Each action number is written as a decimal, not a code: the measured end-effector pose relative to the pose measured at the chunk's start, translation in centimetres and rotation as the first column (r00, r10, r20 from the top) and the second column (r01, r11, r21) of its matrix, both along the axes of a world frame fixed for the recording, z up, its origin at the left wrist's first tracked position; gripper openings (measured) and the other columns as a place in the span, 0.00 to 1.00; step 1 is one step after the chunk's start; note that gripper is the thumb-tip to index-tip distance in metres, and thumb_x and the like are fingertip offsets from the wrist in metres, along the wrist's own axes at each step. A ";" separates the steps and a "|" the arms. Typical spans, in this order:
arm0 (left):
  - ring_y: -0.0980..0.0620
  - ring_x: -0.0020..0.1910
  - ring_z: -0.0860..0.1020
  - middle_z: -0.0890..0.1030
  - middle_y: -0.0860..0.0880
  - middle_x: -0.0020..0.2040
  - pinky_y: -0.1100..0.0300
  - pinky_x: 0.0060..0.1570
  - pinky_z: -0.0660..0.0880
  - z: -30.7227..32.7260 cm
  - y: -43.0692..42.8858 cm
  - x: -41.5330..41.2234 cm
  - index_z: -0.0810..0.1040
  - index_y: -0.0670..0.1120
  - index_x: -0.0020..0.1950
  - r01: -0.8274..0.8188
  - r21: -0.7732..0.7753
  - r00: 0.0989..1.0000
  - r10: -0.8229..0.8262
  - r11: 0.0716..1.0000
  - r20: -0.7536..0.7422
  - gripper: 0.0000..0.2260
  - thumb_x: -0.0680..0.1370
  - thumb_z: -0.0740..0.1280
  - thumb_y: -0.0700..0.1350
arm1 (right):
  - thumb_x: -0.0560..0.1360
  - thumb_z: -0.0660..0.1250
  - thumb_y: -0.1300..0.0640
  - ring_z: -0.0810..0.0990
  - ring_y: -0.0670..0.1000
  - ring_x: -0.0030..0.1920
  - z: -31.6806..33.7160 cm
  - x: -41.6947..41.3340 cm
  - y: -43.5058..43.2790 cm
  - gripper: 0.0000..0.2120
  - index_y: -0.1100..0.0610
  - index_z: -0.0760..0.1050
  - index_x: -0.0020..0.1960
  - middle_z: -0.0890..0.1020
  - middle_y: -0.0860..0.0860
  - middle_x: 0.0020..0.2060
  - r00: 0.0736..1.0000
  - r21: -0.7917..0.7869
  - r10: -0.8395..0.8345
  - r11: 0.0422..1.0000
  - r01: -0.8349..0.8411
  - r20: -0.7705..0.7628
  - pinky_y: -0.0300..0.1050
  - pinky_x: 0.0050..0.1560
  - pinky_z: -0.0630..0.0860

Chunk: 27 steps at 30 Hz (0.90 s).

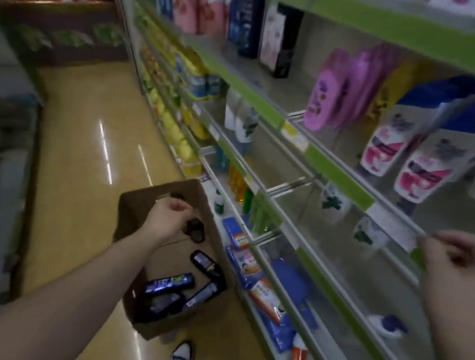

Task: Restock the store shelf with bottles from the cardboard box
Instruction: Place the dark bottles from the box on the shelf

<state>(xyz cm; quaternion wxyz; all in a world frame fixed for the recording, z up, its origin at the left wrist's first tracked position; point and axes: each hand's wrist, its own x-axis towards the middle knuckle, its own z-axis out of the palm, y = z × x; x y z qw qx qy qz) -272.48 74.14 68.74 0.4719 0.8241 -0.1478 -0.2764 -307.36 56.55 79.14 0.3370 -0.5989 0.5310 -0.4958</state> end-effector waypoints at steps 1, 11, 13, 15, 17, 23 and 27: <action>0.49 0.41 0.79 0.83 0.46 0.42 0.57 0.41 0.75 -1.5 0.5 0.6 0.82 0.48 0.44 -0.007 0.029 1.000 0.008 1.000 -0.026 0.03 0.77 0.70 0.40 | 0.74 0.71 0.60 0.77 0.38 0.32 -0.7 2.0 0.4 0.05 0.56 0.78 0.49 0.79 0.46 0.36 0.997 0.011 0.069 0.998 -0.069 -0.034 0.29 0.39 0.73; 0.48 0.45 0.80 0.81 0.49 0.42 0.56 0.48 0.75 -10.5 1.5 9.4 0.81 0.48 0.44 0.031 0.239 0.988 0.006 0.971 -0.154 0.02 0.76 0.71 0.43 | 0.73 0.71 0.53 0.80 0.48 0.37 -9.9 21.2 2.5 0.04 0.48 0.76 0.42 0.81 0.45 0.34 0.736 0.349 0.523 0.848 -0.399 -0.429 0.46 0.38 0.75; 0.48 0.47 0.80 0.82 0.48 0.44 0.57 0.48 0.76 -11.8 1.3 11.2 0.81 0.47 0.47 0.068 0.269 0.986 -0.024 0.961 -0.164 0.02 0.76 0.71 0.44 | 0.73 0.71 0.51 0.80 0.47 0.37 -12.3 24.4 2.9 0.04 0.48 0.76 0.42 0.81 0.45 0.35 0.655 0.423 0.594 0.801 -0.424 -0.467 0.45 0.37 0.75; 0.49 0.48 0.80 0.82 0.48 0.46 0.56 0.50 0.76 -13.4 1.2 12.6 0.81 0.48 0.48 0.111 0.304 0.979 -0.052 0.946 -0.196 0.03 0.76 0.71 0.45 | 0.73 0.71 0.50 0.81 0.47 0.39 -14.8 27.3 3.3 0.04 0.48 0.77 0.45 0.82 0.45 0.37 0.584 0.518 0.665 0.740 -0.430 -0.465 0.44 0.37 0.72; 0.50 0.47 0.79 0.82 0.48 0.47 0.57 0.48 0.76 -15.5 1.1 13.7 0.80 0.49 0.49 0.153 0.329 0.969 -0.076 0.932 -0.235 0.03 0.76 0.71 0.45 | 0.73 0.70 0.50 0.81 0.48 0.42 -17.5 29.8 3.9 0.05 0.48 0.78 0.49 0.82 0.44 0.38 0.521 0.600 0.721 0.682 -0.419 -0.457 0.42 0.38 0.71; 0.51 0.48 0.78 0.82 0.48 0.51 0.62 0.43 0.72 -23.2 0.9 15.3 0.80 0.47 0.55 0.278 0.434 0.941 -0.152 0.857 -0.302 0.09 0.76 0.70 0.47 | 0.73 0.71 0.56 0.83 0.56 0.52 -28.1 34.1 4.9 0.09 0.53 0.79 0.53 0.85 0.54 0.48 0.396 0.798 0.819 0.537 -0.272 -0.416 0.45 0.51 0.78; 0.48 0.52 0.79 0.81 0.47 0.56 0.60 0.52 0.75 -28.8 0.8 14.8 0.77 0.48 0.55 0.386 0.508 0.906 -0.213 0.770 -0.366 0.11 0.75 0.69 0.49 | 0.73 0.70 0.54 0.81 0.59 0.59 -34.7 35.0 5.4 0.19 0.53 0.76 0.64 0.83 0.57 0.59 0.346 0.869 0.851 0.468 -0.160 -0.394 0.46 0.58 0.75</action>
